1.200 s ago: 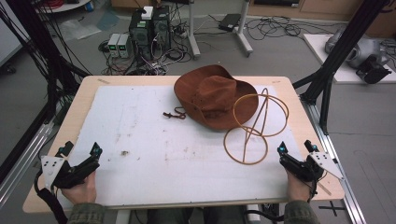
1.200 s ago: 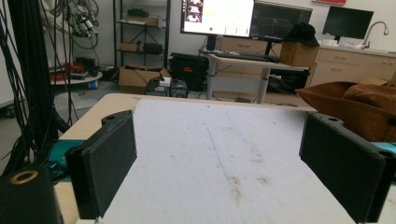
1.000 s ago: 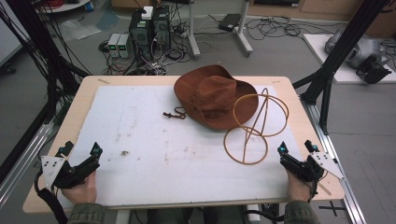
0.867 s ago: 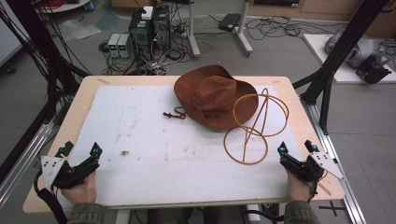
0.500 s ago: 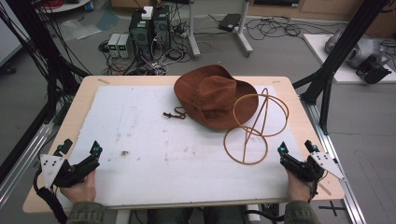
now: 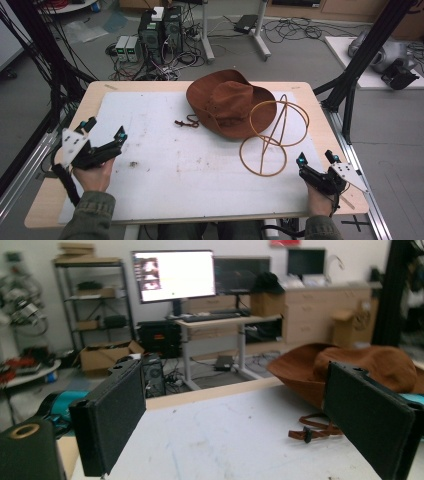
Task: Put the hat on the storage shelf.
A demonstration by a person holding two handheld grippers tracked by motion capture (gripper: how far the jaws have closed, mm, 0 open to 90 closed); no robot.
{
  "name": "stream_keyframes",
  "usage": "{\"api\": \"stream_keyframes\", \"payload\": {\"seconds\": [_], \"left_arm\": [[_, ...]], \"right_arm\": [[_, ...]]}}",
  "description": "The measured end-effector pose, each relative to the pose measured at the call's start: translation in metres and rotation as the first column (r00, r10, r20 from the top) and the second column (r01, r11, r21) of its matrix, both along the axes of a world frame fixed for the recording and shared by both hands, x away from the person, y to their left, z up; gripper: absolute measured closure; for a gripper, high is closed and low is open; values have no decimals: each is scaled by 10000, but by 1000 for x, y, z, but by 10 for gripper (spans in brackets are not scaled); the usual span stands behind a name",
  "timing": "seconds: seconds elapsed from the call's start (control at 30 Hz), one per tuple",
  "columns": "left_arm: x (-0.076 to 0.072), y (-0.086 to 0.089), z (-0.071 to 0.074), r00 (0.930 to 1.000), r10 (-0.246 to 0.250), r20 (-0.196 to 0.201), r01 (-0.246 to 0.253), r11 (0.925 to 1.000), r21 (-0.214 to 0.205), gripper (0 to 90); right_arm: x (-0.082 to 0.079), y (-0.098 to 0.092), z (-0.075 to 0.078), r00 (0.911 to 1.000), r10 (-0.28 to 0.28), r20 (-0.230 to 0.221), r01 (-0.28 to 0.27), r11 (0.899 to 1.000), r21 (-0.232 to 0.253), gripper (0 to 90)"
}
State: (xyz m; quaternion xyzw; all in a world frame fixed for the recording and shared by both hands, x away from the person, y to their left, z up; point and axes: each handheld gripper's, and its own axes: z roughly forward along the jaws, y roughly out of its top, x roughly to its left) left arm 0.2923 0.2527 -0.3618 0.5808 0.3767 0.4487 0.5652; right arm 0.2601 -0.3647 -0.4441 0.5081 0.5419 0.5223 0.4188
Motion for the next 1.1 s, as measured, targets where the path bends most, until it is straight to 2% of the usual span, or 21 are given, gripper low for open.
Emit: {"api": "stream_keyframes", "payload": {"seconds": [0.03,0.17,0.23,0.3,0.37,0.4,0.53,0.6,0.63,0.67,0.7,0.77,0.83,0.87,0.9,0.93,0.97,1.0,1.03,1.07,1.1], "left_arm": [[0,0,0,10000,0,0,0,10000,0,112],[27,-18,16,9988,-377,-321,384,9991,205,112],[46,-31,22,9965,-452,-697,474,9984,304,112],[52,-35,23,9957,-511,-771,539,9980,344,112],[70,-50,27,9911,-736,-1109,773,9966,292,115],[70,-50,27,9911,-736,-1109,773,9966,292,115],[94,-73,34,9787,-1169,-1690,1240,9918,320,115],[108,-88,39,9650,-1558,-2111,1641,9862,220,115],[120,-100,41,9461,-1930,-2601,2044,9787,170,115],[126,-106,42,9356,-2053,-2872,2195,9754,180,115],[126,-106,42,9356,-2053,-2872,2195,9754,180,114],[137,-122,42,9138,-2319,-3334,2530,9672,206,114],[144,-134,39,8992,-2438,-3633,2701,9626,225,114],[148,-142,37,8869,-2519,-3871,2829,9588,242,114],[151,-147,35,8819,-2526,-3981,2885,9569,319,114],[157,-160,30,8664,-2637,-4241,3053,9517,319,114],[157,-160,30,8664,-2637,-4241,3053,9517,319,114],[162,-171,23,8528,-2667,-4490,3173,9475,399,114],[162,-171,23,8528,-2667,-4490,3173,9475,399,114],[168,-180,15,8408,-2654,-4718,3225,9456,429,114],[168,-180,15,8408,-2654,-4718,3225,9456,429,114]], "right_arm": [[0,0,0,10000,16,16,-16,10000,23,60],[0,0,1,10000,55,24,-55,10000,25,59],[1,1,0,9999,91,46,-91,10000,27,60],[1,0,0,9999,109,6,-109,9999,-13,60],[1,-1,0,9999,105,-4,-105,9999,-4,60],[1,-1,0,9999,105,-4,-105,9999,-4,60],[3,-1,-1,9999,122,-38,-122,9999,70,59],[4,-2,-1,9999,152,-59,-153,9999,-5,60],[4,-2,-1,9999,164,-43,-164,9999,-5,60],[4,-2,-1,9998,177,-44,-177,9998,2,59],[4,-2,-1,9998,177,-44,-177,9998,2,59],[4,-2,-1,9998,183,-53,-183,9998,51,60],[4,-2,-1,9998,214,2,-214,9998,48,60],[4,-2,-1,9997,229,-12,-228,9997,53,60],[4,-2,-1,9997,229,-12,-228,9997,53,60],[4,-2,-1,9997,238,-33,-238,9996,121,60],[4,-2,-1,9997,238,-33,-238,9996,121,60],[4,-2,-1,9996,293,-34,-293,9996,39,59],[5,-2,-1,9995,302,-24,-302,9995,33,60],[5,-2,-2,9995,304,-11,-304,9995,29,60],[5,-2,-2,9995,304,-20,-303,9995,59,60]]}}
